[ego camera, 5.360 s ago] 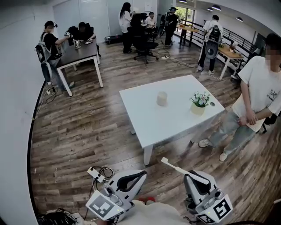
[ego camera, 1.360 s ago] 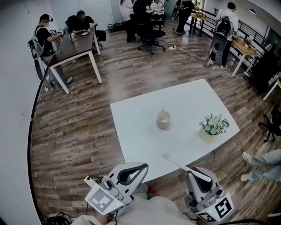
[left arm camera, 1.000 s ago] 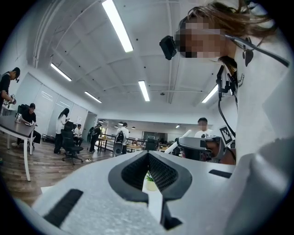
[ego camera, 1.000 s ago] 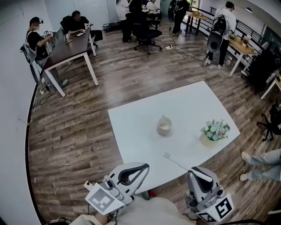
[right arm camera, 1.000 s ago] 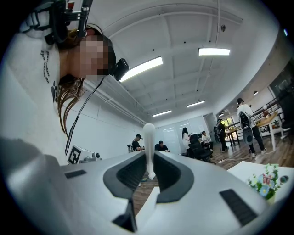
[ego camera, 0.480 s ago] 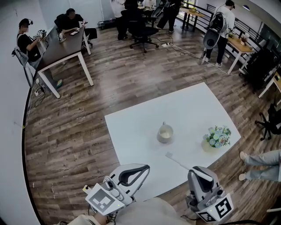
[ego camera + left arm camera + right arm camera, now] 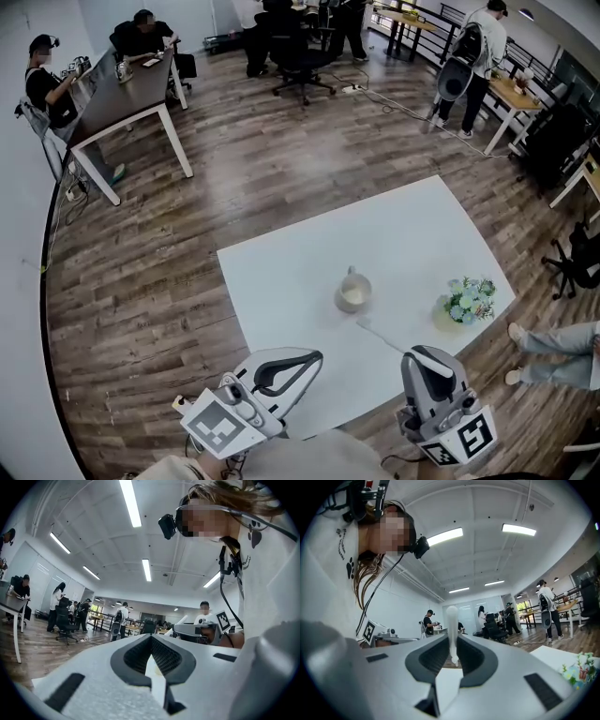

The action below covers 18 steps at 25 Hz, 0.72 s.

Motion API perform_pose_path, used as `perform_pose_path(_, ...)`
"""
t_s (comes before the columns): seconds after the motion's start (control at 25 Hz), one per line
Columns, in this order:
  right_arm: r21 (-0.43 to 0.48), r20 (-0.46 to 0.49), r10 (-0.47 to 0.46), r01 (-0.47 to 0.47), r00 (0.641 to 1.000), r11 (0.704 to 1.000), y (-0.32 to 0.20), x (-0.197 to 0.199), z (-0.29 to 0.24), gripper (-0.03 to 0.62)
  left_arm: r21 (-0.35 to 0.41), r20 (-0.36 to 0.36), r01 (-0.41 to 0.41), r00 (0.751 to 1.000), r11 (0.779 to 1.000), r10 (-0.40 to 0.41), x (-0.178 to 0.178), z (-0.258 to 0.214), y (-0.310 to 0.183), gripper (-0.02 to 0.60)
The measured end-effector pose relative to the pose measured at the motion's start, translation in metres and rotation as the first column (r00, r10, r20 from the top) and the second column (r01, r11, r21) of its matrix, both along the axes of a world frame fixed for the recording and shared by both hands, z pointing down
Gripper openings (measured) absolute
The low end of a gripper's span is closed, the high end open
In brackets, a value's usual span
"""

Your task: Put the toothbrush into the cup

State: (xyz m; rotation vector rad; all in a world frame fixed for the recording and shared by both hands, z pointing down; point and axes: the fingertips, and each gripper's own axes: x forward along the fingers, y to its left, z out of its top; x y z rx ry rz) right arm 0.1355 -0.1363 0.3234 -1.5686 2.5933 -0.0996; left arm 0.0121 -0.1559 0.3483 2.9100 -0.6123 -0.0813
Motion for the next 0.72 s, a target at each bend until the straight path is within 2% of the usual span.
perform_pose_path(0.32, -0.059, -0.058, -0.024, 0.021, 0.998, 0.998, -0.049, 0.013, 0.036, 0.058, 0.002, 0.009, 0.065, 0.998, 0.998, -0.065, -0.007, -0.001, -0.017, 0.008)
perform_pose_path(0.72, -0.135, -0.073, -0.062, 0.052, 0.995, 0.99, -0.087, 0.023, 0.075, 0.058, -0.001, 0.019, 0.061, 0.998, 0.998, -0.061, 0.015, 0.004, -0.03, 0.008)
